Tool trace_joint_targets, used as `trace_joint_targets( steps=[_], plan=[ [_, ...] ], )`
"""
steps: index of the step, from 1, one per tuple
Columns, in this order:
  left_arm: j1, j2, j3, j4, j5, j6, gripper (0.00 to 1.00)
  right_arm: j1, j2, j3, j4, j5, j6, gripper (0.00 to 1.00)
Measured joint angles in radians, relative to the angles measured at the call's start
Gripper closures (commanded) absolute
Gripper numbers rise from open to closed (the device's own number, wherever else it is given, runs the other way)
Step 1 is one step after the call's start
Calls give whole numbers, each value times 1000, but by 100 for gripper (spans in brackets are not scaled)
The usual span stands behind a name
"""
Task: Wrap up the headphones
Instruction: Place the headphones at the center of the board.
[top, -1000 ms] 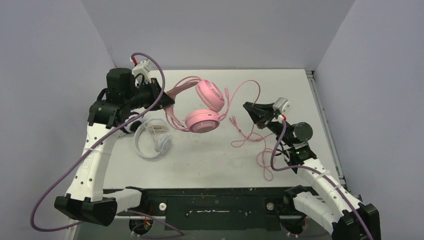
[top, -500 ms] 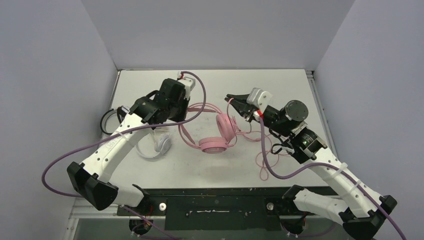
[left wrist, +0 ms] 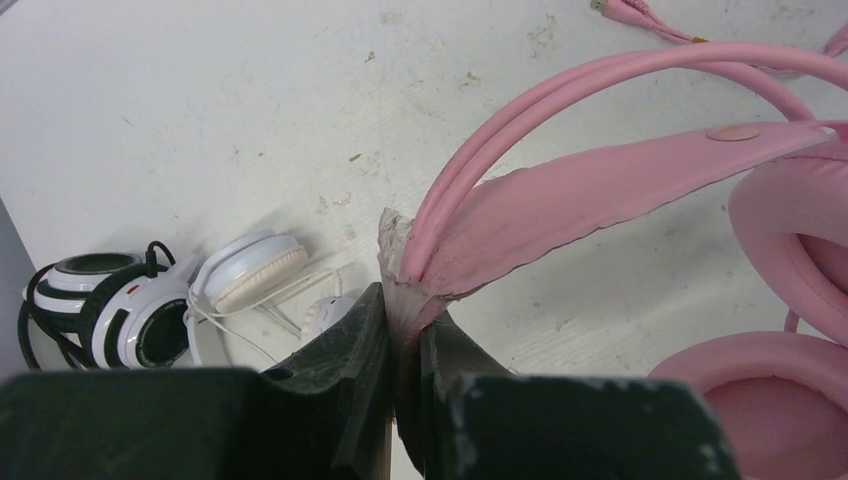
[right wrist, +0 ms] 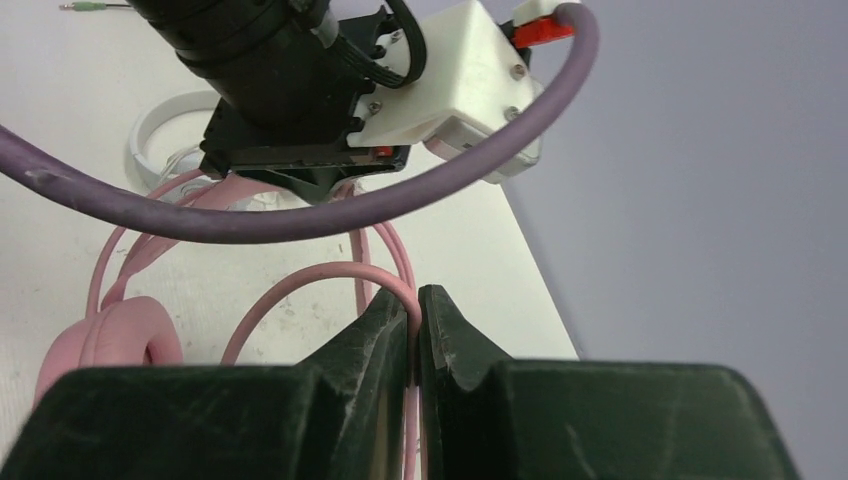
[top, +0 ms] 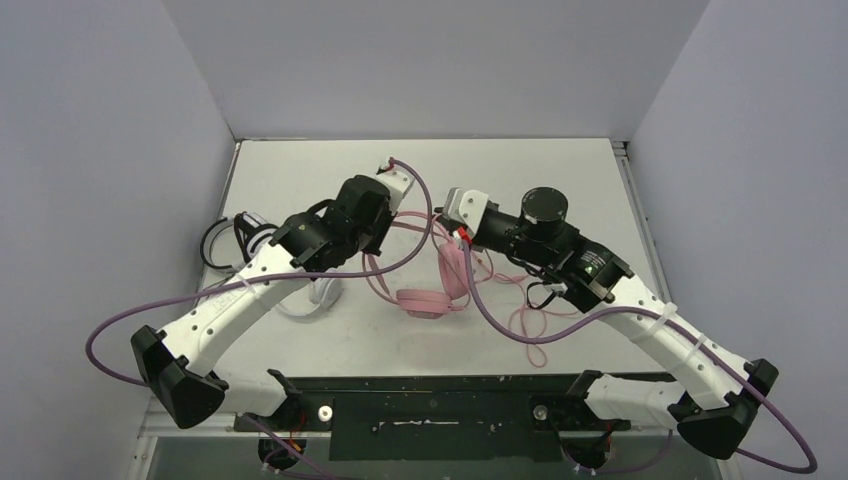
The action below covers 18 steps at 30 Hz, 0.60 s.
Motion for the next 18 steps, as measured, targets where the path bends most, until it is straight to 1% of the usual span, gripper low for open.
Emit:
trace_joint_targets(
  steps=[4,7,11,15,18],
  plan=[
    [-9,0,-1,26,-10,9,100,26,21,5,-29,37,-13,100],
    [-22,-19,-33,84,-5,27,100,27,46,5,-35,91,-9,100],
    [-50,-86,-95,127,75,48,100,-36,78,-5,-26,100,20,100],
    [-64,-157,-101,127,159,80,100,-121,82,-23,-21,84,59,98],
    [-64,-204,-101,130,190,82,100,-148,83,-30,-19,78,69,97]
  ],
)
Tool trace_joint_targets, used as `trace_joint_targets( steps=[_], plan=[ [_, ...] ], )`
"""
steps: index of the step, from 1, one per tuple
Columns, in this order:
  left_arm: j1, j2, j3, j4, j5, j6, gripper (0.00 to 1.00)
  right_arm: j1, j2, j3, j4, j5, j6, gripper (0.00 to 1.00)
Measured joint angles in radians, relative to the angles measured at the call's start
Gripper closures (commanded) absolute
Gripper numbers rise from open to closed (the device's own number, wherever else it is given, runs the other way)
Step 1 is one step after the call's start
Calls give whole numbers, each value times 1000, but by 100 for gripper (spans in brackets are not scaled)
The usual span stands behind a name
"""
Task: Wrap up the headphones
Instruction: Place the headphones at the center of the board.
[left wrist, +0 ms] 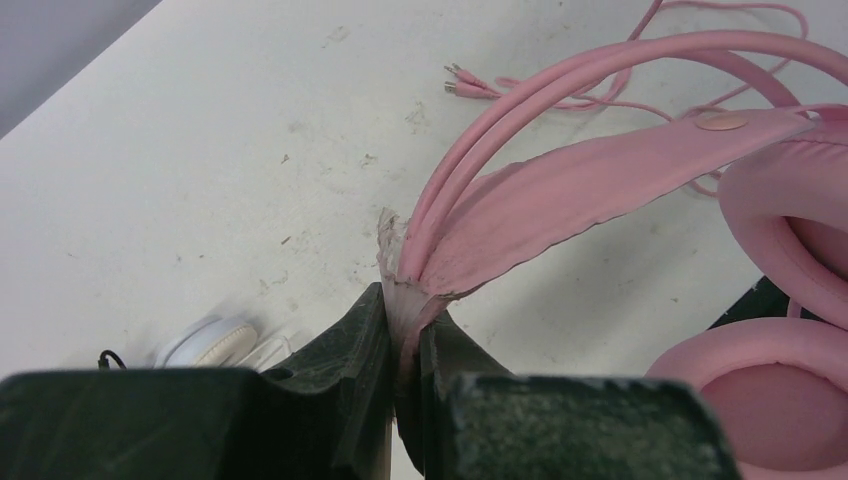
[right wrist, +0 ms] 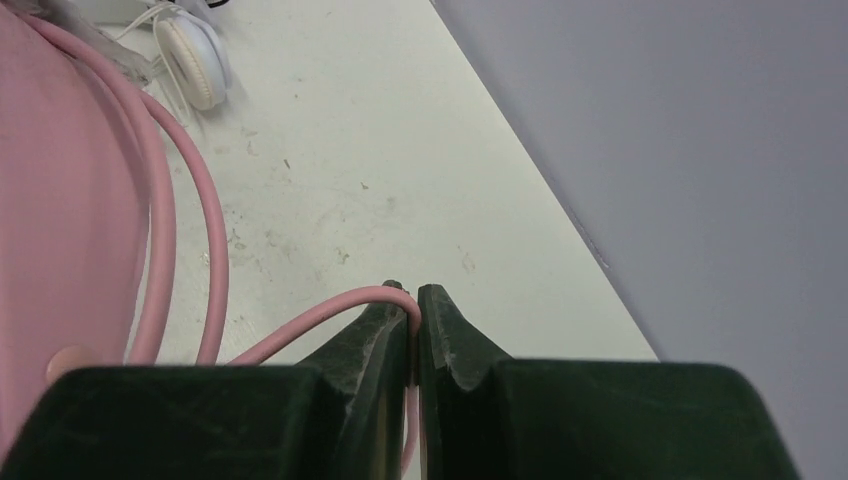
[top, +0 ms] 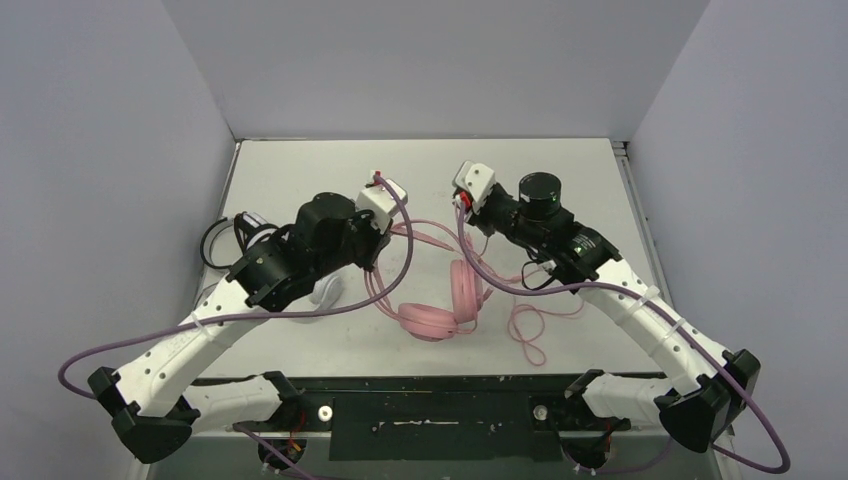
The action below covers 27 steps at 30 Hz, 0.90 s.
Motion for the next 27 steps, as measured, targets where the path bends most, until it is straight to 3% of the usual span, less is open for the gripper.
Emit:
trace_joint_targets(
  steps=[3,5,11,20,27],
  plan=[
    [2,-36,0,2,32,-18,100,0,1,-16,26,-36,16,94],
    [2,-46,0,7,61,-49,100,2,0,-46,66,-65,31,86],
    [2,-52,0,48,197,-167,100,-57,-61,-261,284,-150,131,76],
    [2,-111,18,157,302,-337,100,-350,-89,-430,728,-452,475,68],
    [2,-122,25,203,285,-489,100,-377,8,-447,1014,-602,699,66]
  ],
)
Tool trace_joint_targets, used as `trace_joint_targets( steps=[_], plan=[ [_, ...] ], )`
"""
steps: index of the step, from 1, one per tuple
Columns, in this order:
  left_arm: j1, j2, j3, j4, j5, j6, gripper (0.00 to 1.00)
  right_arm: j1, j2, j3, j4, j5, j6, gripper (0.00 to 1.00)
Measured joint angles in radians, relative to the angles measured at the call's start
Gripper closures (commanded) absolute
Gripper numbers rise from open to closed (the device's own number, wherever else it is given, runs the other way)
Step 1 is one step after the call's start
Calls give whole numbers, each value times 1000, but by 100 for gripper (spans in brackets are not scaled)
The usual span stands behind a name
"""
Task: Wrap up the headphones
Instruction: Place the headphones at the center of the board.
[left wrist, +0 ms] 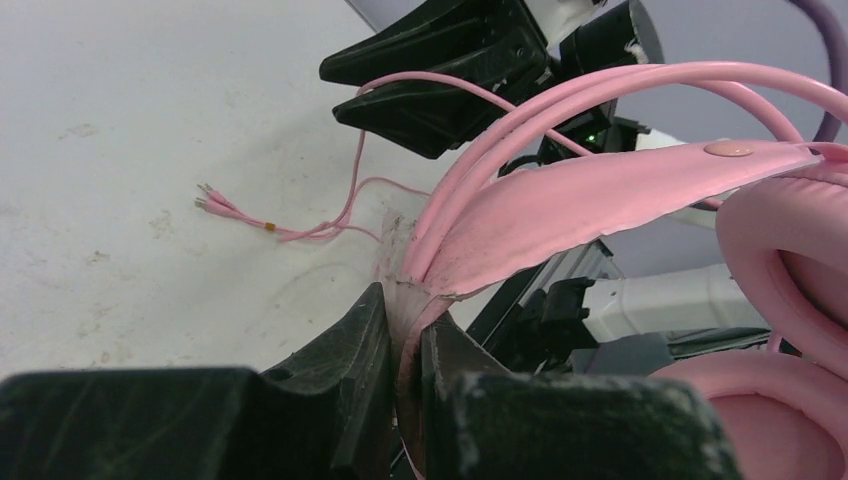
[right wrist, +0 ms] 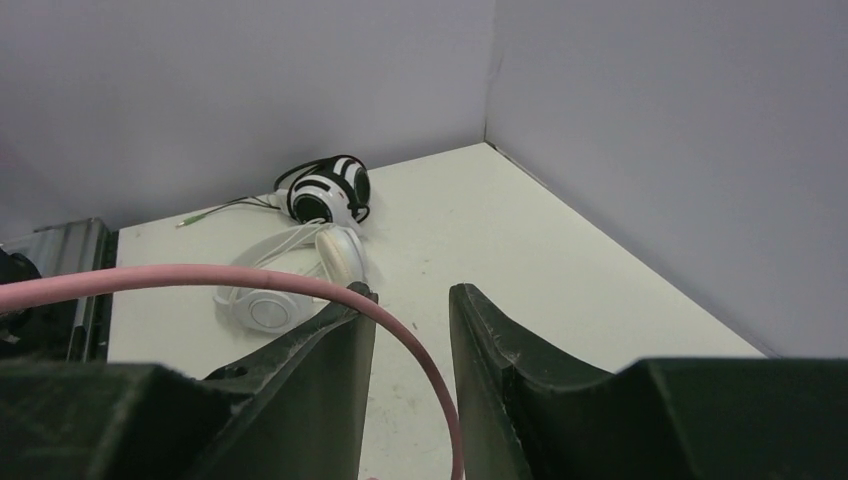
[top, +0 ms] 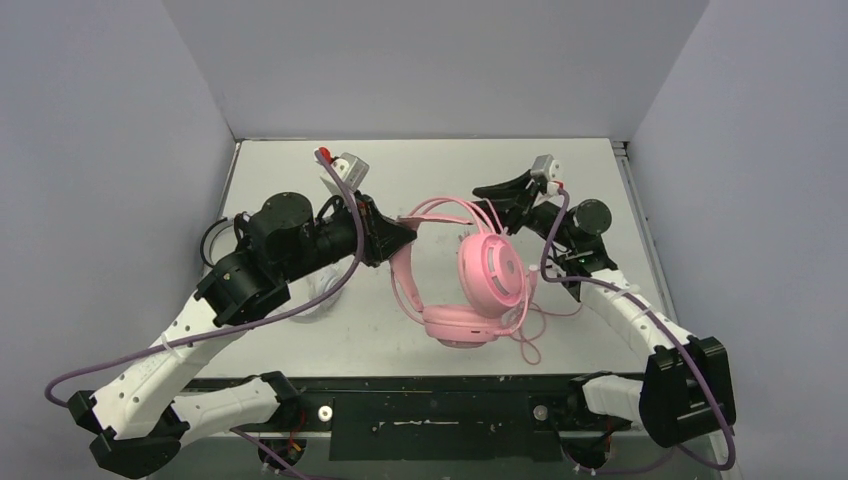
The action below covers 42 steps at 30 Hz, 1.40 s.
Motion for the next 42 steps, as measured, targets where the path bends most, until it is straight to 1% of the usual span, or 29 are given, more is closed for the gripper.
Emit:
trace_joint_targets(
  steps=[7,13,16,19,22,25,28,31,33,38,41,42],
  plan=[
    [5,-1,10,42,-89,-167,100,21,80,-40,163,-43,133,66],
    [20,-1,16,71,-193,-306,100,127,95,-104,208,-6,143,65],
    [50,5,16,83,-220,-386,100,191,96,-142,233,42,140,65],
    [126,26,16,107,-220,-486,100,251,96,-184,263,111,140,66],
    [204,61,11,134,-224,-575,100,322,96,-233,287,216,126,67],
    [244,100,8,145,-233,-636,100,412,95,-299,311,320,100,70],
    [262,135,-11,182,-234,-679,100,477,96,-346,325,376,91,73],
    [275,161,-19,202,-241,-702,100,512,96,-365,356,423,75,77],
    [288,183,-18,221,-254,-713,100,532,96,-377,379,449,71,77],
    [315,241,-15,264,-298,-732,100,582,110,-378,426,463,91,71],
    [326,269,-15,291,-328,-727,100,644,110,-310,322,484,74,70],
    [327,275,-15,298,-345,-718,100,662,109,-286,291,489,68,68]
  ],
)
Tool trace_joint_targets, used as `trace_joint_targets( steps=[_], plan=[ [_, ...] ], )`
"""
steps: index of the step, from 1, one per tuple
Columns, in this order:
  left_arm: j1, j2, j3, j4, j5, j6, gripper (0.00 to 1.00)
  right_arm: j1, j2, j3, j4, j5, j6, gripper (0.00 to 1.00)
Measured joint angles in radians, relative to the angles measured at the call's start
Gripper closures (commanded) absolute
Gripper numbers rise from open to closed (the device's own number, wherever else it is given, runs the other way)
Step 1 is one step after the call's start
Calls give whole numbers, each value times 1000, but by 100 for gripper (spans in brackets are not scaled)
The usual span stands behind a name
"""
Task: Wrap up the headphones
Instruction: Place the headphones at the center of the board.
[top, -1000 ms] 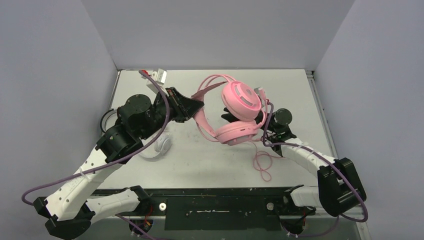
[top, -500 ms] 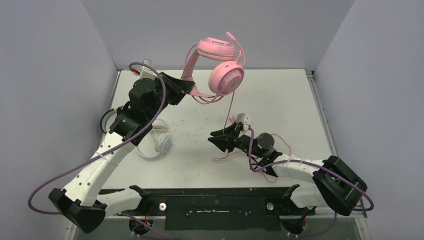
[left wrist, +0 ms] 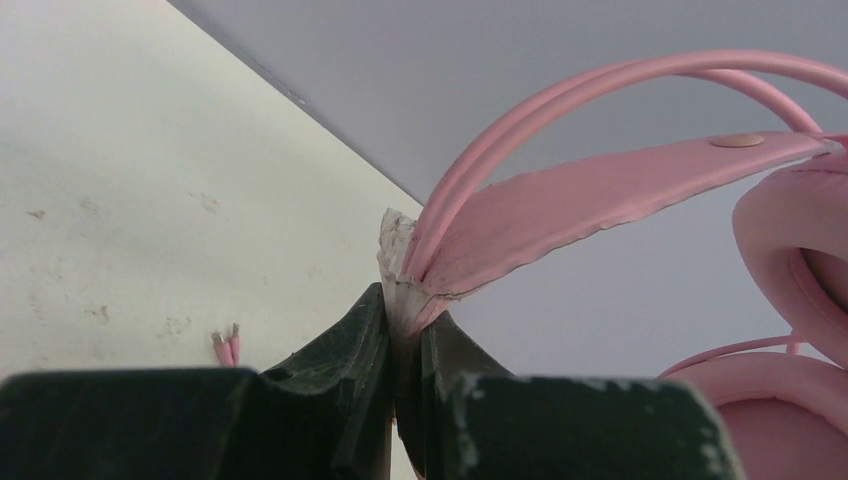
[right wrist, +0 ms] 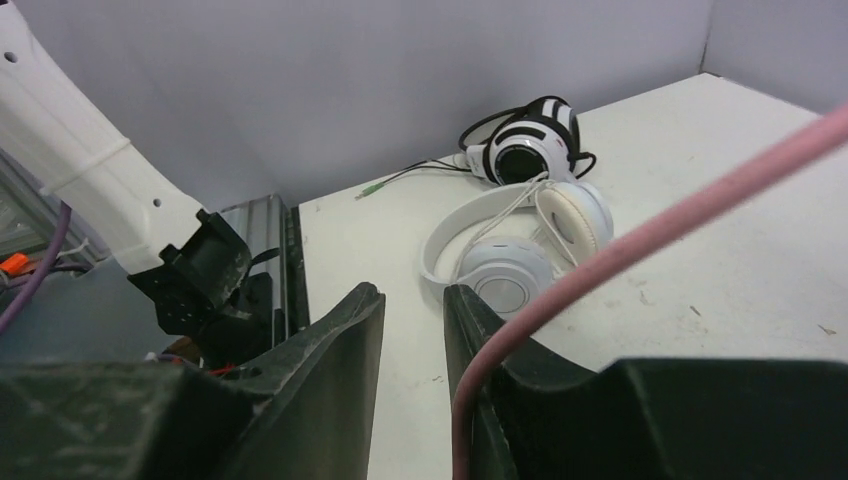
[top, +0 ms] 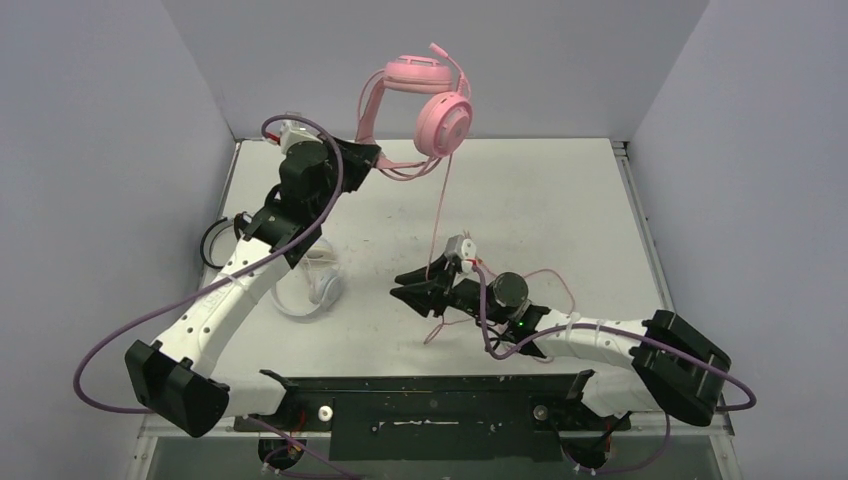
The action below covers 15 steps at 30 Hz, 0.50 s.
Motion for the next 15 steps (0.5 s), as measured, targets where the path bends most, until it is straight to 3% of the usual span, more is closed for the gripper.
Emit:
trace_joint_targets(
  steps=[8,15],
  plan=[
    [-15,62,101,-64,-251,250,100,85,-92,248,-446,60,-47,67],
    [-58,94,167,-134,-473,567,100,110,-147,574,-935,99,-126,83]
  ],
)
